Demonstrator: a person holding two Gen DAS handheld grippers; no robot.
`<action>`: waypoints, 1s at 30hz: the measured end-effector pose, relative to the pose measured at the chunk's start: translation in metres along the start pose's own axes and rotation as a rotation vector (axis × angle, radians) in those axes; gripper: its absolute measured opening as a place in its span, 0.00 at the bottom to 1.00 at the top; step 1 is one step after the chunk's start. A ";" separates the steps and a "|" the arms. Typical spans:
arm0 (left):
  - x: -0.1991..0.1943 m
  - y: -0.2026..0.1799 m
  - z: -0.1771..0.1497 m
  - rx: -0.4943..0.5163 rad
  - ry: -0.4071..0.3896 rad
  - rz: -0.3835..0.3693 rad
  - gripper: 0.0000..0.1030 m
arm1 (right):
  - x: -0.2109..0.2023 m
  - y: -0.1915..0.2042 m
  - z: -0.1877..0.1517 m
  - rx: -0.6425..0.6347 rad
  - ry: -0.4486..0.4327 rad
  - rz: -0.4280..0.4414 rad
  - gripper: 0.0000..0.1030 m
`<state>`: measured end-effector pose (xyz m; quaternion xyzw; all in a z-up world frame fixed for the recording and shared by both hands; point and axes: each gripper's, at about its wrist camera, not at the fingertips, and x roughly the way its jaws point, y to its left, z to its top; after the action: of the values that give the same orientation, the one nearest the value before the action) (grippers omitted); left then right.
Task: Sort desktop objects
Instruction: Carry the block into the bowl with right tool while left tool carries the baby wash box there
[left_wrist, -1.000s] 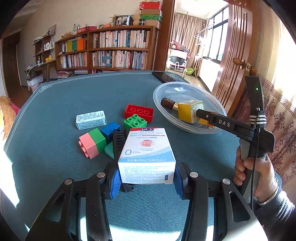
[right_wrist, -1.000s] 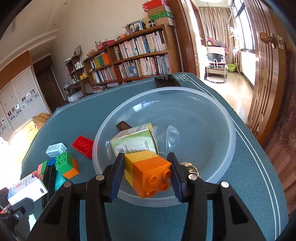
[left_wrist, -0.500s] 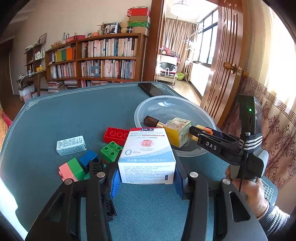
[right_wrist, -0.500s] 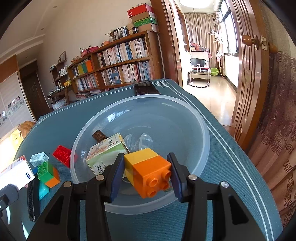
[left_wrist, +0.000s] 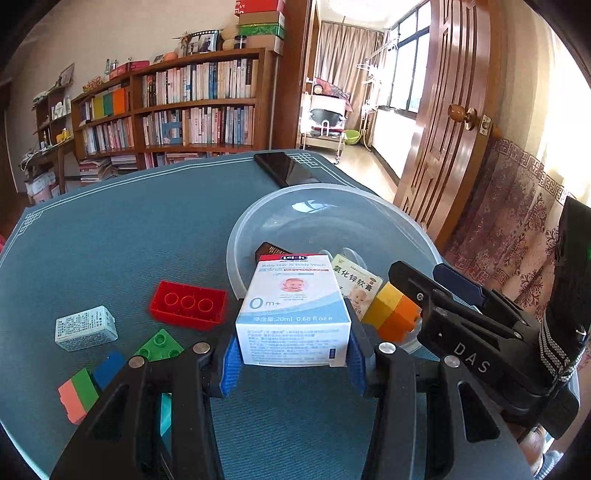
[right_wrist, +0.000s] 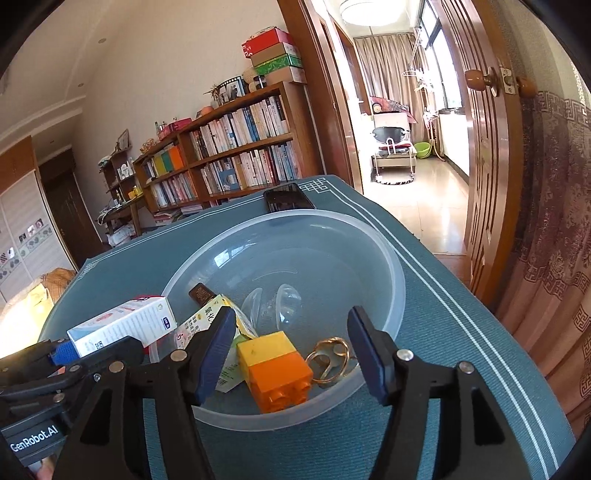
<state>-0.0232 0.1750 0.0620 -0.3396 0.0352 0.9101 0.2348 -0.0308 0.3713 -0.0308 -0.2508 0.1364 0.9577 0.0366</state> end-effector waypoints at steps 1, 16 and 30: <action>0.005 -0.002 0.001 -0.001 0.008 -0.004 0.48 | -0.002 -0.001 0.000 0.009 -0.009 0.000 0.68; 0.043 -0.005 0.016 -0.024 0.005 -0.040 0.48 | -0.017 -0.024 0.001 0.140 -0.094 -0.093 0.69; 0.081 0.004 0.036 -0.120 0.065 -0.122 0.50 | -0.017 -0.028 0.000 0.154 -0.096 -0.138 0.77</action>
<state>-0.1006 0.2120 0.0377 -0.3841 -0.0325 0.8831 0.2676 -0.0125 0.3980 -0.0293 -0.2097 0.1899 0.9505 0.1282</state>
